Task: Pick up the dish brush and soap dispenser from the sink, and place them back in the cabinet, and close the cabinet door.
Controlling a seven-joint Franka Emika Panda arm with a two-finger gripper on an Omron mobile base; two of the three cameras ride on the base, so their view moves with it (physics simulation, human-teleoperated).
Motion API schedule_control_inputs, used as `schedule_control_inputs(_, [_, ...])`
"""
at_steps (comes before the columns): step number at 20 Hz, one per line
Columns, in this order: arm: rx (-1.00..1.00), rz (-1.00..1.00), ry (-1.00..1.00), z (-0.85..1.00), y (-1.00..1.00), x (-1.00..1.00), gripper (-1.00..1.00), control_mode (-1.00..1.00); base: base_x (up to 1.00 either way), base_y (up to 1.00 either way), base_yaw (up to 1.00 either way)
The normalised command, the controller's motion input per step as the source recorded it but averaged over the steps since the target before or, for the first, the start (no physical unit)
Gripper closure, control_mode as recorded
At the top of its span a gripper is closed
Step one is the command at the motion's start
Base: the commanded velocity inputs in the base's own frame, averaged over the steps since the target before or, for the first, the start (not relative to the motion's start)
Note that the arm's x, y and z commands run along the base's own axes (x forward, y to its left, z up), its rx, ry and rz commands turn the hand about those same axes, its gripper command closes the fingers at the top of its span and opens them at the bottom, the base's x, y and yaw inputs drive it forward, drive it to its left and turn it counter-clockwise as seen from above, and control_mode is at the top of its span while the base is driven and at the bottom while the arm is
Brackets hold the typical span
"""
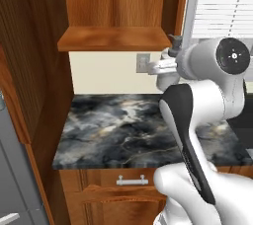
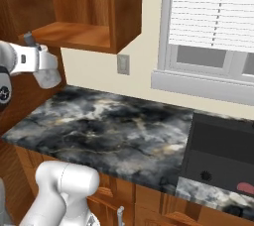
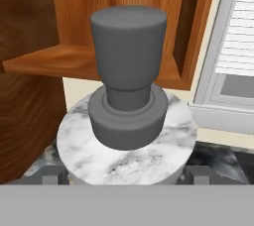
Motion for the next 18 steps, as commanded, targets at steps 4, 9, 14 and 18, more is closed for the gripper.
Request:
schedule_control_inputs(4, [0.0,0.0,0.07,0.46,0.12,0.36,1.0,-1.0,0.0,0.0,0.0])
schedule_control_inputs(9, [0.0,0.0,0.0,0.17,0.04,0.37,1.0,-1.0,0.0,0.0,0.0])
schedule_control_inputs(14, [0.0,0.0,-0.03,0.01,0.01,0.32,1.0,-1.0,0.0,0.0,0.0])
schedule_control_inputs(18, [0.0,0.0,-0.05,0.0,0.0,0.23,1.0,-1.0,0.0,0.0,0.0])
